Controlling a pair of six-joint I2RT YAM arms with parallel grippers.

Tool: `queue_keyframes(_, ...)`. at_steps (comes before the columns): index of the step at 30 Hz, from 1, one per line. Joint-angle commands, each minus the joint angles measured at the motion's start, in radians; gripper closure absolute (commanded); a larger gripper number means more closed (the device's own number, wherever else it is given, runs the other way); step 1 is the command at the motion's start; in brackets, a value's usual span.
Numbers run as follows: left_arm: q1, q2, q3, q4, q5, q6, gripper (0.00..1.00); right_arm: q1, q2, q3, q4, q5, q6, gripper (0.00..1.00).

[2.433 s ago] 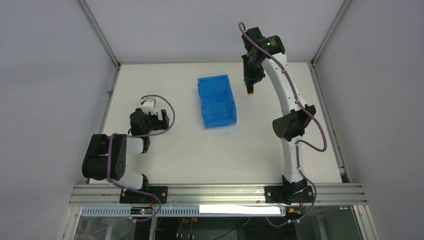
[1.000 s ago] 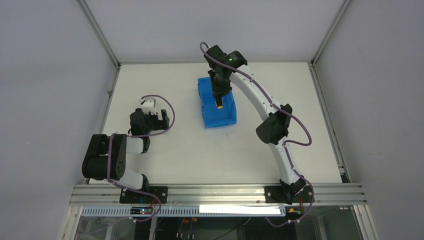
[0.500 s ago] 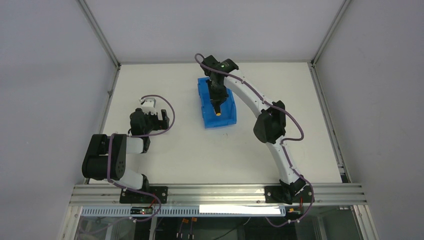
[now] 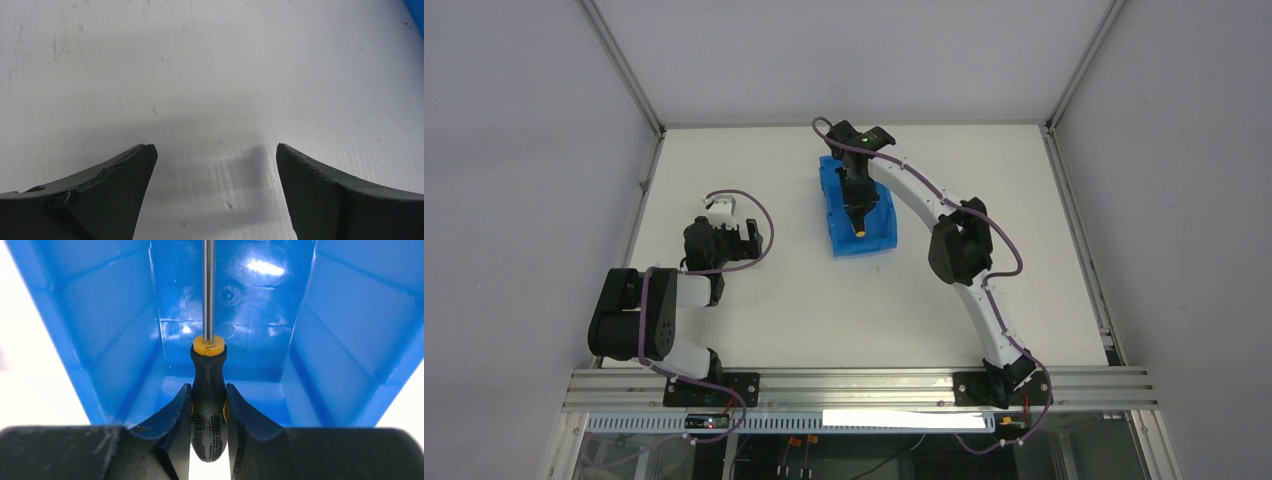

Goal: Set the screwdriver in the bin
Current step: Place the screwdriver in the bin.

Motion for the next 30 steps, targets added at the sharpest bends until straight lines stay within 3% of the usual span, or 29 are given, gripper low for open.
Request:
queue_keyframes(1, 0.014, 0.000, 0.019, 0.042, 0.010, -0.010, 0.01, -0.016, 0.012, -0.010, 0.059, -0.015, 0.005, 1.00)
queue_keyframes(28, 0.014, 0.000, 0.019, 0.042, 0.010, -0.010, 0.01, -0.026, 0.057, -0.188, 0.217, 0.022, -0.003, 1.00)
queue_keyframes(30, 0.014, 0.000, 0.019, 0.042, 0.010, -0.010, 0.01, -0.025, 0.057, -0.190, 0.215, 0.027, -0.003, 0.94)
